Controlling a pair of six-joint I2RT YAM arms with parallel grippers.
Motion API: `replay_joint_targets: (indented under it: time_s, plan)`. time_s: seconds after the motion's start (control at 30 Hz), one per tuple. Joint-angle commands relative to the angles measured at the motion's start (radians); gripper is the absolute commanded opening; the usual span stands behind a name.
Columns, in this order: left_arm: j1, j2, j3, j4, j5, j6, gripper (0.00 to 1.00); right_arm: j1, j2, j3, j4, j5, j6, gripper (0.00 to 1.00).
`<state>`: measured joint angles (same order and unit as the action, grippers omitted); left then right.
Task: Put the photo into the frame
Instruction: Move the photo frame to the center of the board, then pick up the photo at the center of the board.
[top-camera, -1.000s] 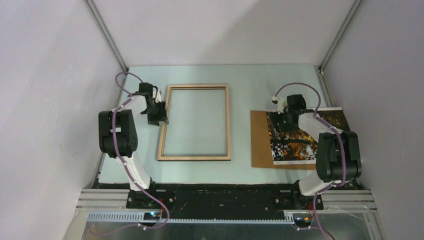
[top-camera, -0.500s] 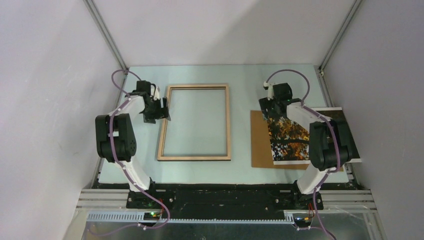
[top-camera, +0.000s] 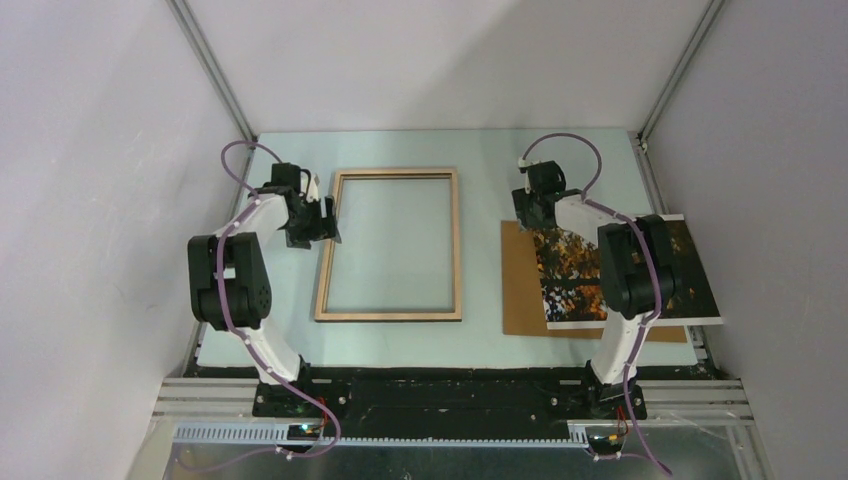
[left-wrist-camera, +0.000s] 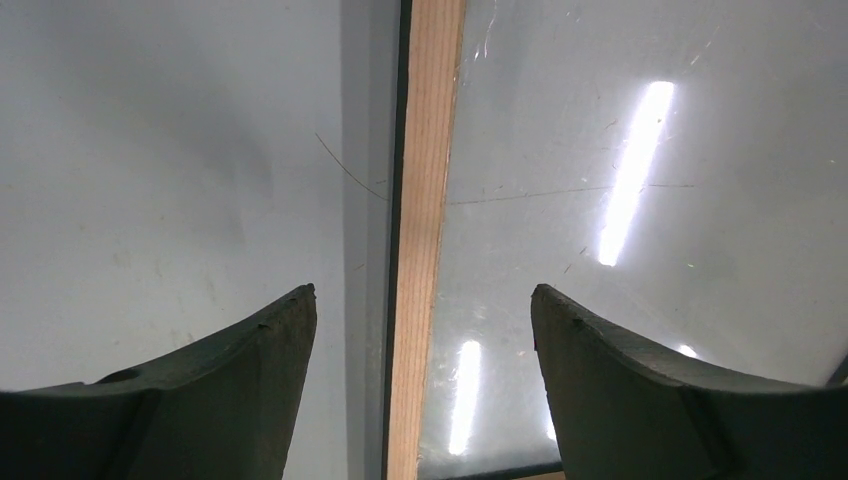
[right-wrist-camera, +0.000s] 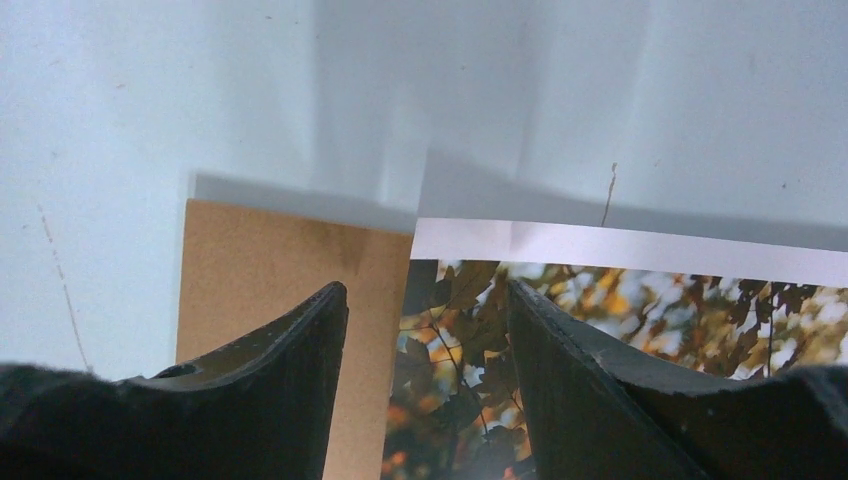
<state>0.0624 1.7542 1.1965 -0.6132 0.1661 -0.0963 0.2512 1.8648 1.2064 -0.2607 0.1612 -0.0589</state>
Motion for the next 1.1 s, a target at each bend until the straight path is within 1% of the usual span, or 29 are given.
replay_joint_targets:
  time_s: [0.0,0.2,0.33,0.53,0.7,0.9,1.0,1.07]
  plan:
    - [0.006,-0.049,-0.003,0.01,0.023,0.016,0.83,0.003,0.024,0.057,0.014,0.059,0.033,0.62]
    - [0.006,-0.049,-0.005,0.012,0.036,0.015,0.83,-0.006,0.071,0.109,-0.046,0.073,0.053,0.58]
    - [0.006,-0.054,-0.008,0.01,0.037,0.018,0.83,-0.012,0.086,0.125,-0.064,0.07,0.054,0.52]
    - [0.006,-0.047,-0.01,0.011,0.049,0.017,0.83,-0.042,0.1,0.125,-0.09,0.053,0.08,0.39]
    - [0.006,-0.041,-0.008,0.011,0.057,0.014,0.83,-0.058,0.097,0.125,-0.101,0.028,0.084,0.24]
    - [0.006,-0.043,-0.006,0.011,0.054,0.016,0.83,-0.047,0.082,0.126,-0.086,0.009,0.071,0.1]
    - [0.007,-0.047,-0.006,0.011,0.053,0.018,0.83,-0.043,0.074,0.133,-0.095,0.007,0.065,0.0]
    - [0.006,-0.049,-0.004,0.011,0.058,0.021,0.83,-0.044,0.062,0.133,-0.101,-0.002,0.064,0.0]
